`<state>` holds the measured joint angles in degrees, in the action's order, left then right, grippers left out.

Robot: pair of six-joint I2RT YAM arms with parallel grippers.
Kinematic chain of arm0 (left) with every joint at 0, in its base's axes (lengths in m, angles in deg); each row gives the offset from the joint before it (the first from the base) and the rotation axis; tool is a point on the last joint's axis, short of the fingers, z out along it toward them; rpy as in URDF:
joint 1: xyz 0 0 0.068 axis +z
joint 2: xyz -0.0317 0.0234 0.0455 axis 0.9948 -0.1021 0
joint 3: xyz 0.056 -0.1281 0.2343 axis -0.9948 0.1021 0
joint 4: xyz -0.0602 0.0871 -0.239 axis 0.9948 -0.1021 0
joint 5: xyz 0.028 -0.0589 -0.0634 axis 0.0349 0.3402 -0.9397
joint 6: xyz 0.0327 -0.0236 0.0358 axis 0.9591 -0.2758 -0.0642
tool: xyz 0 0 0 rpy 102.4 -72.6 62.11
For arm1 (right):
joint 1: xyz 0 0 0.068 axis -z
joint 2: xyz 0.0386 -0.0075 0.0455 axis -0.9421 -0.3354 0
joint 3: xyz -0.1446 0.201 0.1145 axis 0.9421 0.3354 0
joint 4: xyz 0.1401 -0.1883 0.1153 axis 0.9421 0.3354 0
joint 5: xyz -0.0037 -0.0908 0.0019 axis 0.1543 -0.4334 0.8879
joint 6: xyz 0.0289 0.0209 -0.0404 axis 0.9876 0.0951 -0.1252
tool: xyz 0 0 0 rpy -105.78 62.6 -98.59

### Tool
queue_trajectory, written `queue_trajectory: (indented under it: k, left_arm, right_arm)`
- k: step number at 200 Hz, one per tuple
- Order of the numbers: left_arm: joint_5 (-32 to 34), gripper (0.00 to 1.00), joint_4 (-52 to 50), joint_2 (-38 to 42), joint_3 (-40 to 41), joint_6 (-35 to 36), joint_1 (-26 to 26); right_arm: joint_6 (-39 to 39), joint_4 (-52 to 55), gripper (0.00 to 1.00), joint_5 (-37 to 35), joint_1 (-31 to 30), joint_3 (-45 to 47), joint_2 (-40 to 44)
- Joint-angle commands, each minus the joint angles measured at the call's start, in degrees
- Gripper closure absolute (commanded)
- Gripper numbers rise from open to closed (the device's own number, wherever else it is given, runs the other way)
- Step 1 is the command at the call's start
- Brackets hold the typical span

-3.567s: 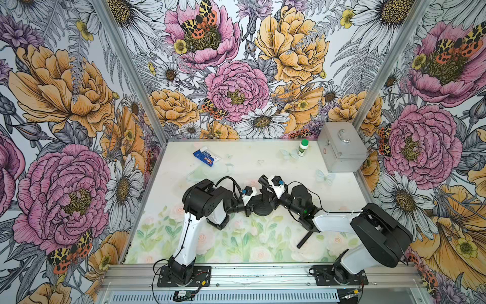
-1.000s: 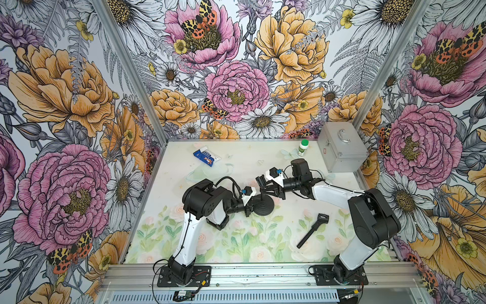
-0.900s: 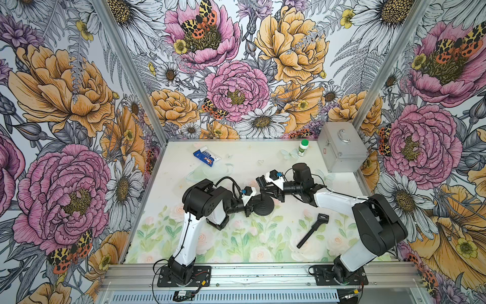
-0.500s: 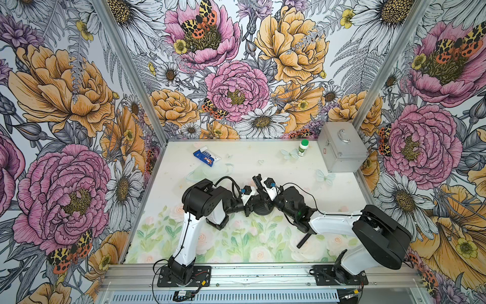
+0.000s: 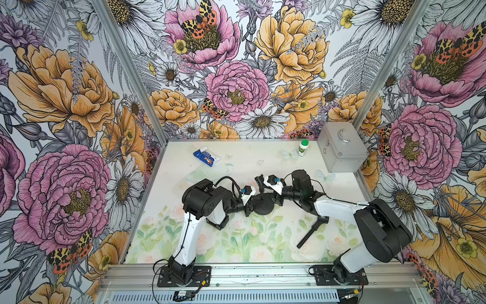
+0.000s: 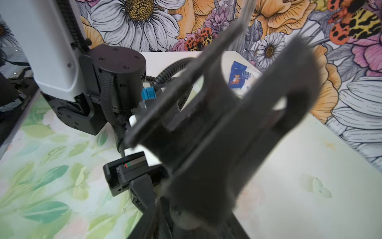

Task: Assemble a microphone stand
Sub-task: Screw the microphone stand pole into the microphone stand base.

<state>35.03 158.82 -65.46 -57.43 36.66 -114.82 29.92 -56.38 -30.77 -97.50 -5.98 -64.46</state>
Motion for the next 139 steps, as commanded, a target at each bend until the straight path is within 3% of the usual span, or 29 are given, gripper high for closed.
queue_trajectory:
  k: [1, 64, 88, 99, 115, 139]
  left_arm:
    - [2.17, 0.79, -3.09, -2.55, 2.04, -0.25, -0.22]
    - [2.51, 0.79, -3.08, -2.78, 1.67, 0.02, -0.97]
    - [2.75, 0.79, -3.09, -2.39, 1.65, -0.56, -0.35]
    - [2.86, 0.79, -3.1, -2.76, 1.7, -0.89, -0.53]
    - [3.09, 0.79, -3.06, -2.94, 1.51, -0.62, -0.83]
    - [3.72, 0.79, -3.06, -2.54, 1.74, -0.83, -0.44]
  right_arm:
    - [-8.79, 15.83, 0.56, 14.82, 1.58, -6.01, -2.35]
    - [-9.36, 16.49, 0.6, 19.23, 1.9, -11.53, -8.28]
    - [-10.05, 15.94, 0.89, 15.34, 1.97, -9.97, -7.44]
    - [-6.0, 11.48, 1.0, 10.53, 1.62, -7.62, -6.45]
    - [3.42, -3.4, 1.0, -0.15, 0.79, -0.33, -4.2]
    - [22.14, -27.1, 1.0, -26.61, -1.48, 10.91, -2.18]
